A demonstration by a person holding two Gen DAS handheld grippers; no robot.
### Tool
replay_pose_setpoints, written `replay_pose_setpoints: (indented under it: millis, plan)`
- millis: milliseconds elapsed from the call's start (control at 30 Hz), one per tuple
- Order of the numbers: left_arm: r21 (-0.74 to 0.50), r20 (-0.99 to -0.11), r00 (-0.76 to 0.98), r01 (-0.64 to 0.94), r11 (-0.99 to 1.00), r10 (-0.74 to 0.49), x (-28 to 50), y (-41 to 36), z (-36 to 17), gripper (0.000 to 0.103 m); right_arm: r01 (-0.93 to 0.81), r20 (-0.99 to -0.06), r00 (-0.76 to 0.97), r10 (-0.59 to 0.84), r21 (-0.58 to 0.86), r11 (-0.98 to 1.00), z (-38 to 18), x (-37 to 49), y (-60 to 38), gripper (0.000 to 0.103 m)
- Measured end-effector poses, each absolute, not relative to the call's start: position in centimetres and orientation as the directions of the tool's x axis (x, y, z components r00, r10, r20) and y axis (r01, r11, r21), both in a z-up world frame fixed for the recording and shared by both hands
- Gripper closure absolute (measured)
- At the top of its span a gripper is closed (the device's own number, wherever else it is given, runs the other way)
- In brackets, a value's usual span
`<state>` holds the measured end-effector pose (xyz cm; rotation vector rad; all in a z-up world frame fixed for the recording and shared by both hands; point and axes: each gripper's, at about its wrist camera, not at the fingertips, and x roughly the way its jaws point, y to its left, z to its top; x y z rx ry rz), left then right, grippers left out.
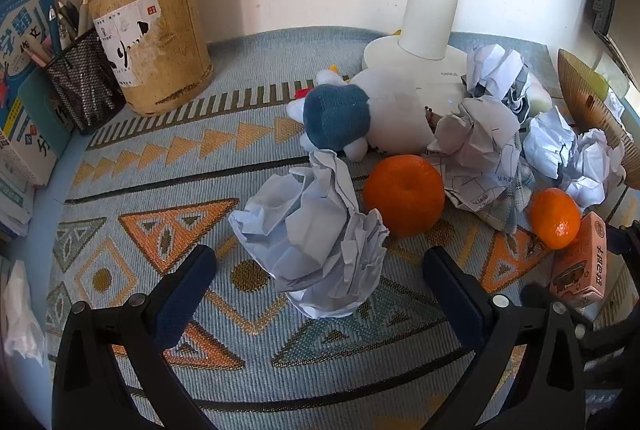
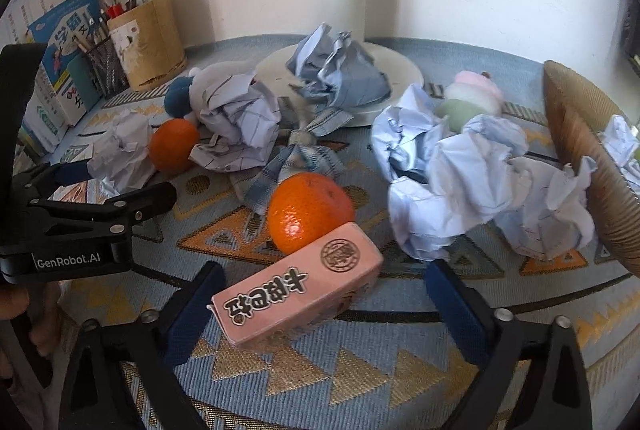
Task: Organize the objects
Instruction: 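Grasp the pink juice box with the right tool while the left tool grasps a paper ball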
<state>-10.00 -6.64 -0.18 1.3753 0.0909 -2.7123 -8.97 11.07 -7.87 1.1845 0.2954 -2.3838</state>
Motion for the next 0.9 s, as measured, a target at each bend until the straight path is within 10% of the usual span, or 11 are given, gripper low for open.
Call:
replay_pose_setpoints:
  millis: [33, 67, 900]
  plan:
    - [-0.009, -0.803, -0.593, 0.117, -0.993, -0.063, -10.5, -7.2, -0.5, 0.012, 0.477, -0.789, -0.537, -0.299, 0.009, -0.879, -7.7, -8.9, 11.4, 0.033]
    - [-0.01, -0.778, -0.625, 0.116, -0.993, -0.065, -10.1, -7.1, 0.1, 0.059, 0.474, -0.776, -0.546, -0.315, 0.023, -0.88, -7.4, -8.7, 11.8, 0.049]
    - [-0.072, -0.716, -0.697, 0.139, -0.988, -0.046, -8.8, -7.9, 0.9, 0.06, 0.534, -0.652, -0.51, -0.561, 0.272, -0.801, -6.2, -7.9, 14.7, 0.049]
